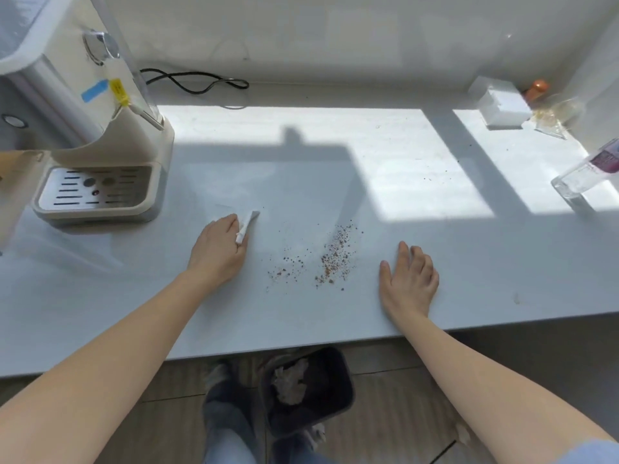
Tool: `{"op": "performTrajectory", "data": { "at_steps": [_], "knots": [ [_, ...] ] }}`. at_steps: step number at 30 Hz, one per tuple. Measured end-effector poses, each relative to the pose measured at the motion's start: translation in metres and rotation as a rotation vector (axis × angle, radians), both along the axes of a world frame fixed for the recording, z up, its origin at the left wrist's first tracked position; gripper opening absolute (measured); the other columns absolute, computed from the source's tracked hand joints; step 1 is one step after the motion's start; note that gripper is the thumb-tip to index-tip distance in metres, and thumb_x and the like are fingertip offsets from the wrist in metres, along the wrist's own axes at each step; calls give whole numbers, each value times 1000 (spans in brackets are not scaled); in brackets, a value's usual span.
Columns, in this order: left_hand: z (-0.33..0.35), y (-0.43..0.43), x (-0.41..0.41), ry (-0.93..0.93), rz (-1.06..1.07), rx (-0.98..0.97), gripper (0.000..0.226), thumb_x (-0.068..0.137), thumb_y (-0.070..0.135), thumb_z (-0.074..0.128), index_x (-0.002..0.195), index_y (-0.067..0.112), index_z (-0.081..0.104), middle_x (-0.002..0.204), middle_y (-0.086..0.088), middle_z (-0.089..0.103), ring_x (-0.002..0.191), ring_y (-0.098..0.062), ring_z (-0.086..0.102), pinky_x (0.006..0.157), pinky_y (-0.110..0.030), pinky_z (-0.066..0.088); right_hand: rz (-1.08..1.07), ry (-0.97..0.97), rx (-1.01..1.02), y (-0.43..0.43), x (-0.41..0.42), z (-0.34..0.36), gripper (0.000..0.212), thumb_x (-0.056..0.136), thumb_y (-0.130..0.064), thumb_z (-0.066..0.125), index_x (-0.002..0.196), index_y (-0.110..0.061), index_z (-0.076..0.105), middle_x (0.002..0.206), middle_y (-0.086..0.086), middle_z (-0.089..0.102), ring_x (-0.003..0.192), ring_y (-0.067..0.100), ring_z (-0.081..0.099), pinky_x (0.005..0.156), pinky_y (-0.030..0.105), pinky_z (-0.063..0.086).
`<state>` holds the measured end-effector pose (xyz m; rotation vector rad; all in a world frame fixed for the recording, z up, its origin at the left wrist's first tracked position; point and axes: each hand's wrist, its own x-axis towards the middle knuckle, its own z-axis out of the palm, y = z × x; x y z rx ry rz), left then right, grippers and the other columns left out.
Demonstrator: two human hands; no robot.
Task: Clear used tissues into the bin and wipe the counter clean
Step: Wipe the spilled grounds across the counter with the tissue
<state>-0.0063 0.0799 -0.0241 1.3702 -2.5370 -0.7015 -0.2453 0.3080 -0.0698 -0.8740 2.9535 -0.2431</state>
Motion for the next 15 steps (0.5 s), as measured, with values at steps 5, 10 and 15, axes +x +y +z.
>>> {"op": "performTrajectory", "data": {
  "at_steps": [5,10,15],
  "knots": [
    [-29,12,-2,-121,-178,84,63,99,35,26,148,11,-6,159,-5,-10,146,-18,-9,119,-32,-1,2,1,-26,-1,-2,0,51,95,-42,32,141,-22,29,144,7,34,134,29,26,111,47,19],
    [-31,16,-11,-195,-271,91,59,99,38,21,148,21,-8,158,-1,-16,145,-15,-17,119,-32,-5,34,-16,-9,0,-3,2,55,96,-44,30,144,-19,25,148,8,29,139,28,20,115,47,13],
    [-29,47,-28,-185,-370,116,58,100,39,19,148,24,-9,158,3,-18,144,-11,-19,115,-27,-11,105,-75,98,2,-7,-1,66,97,-50,15,152,-16,1,162,1,-1,149,18,-5,119,45,-3]
  ]
}}
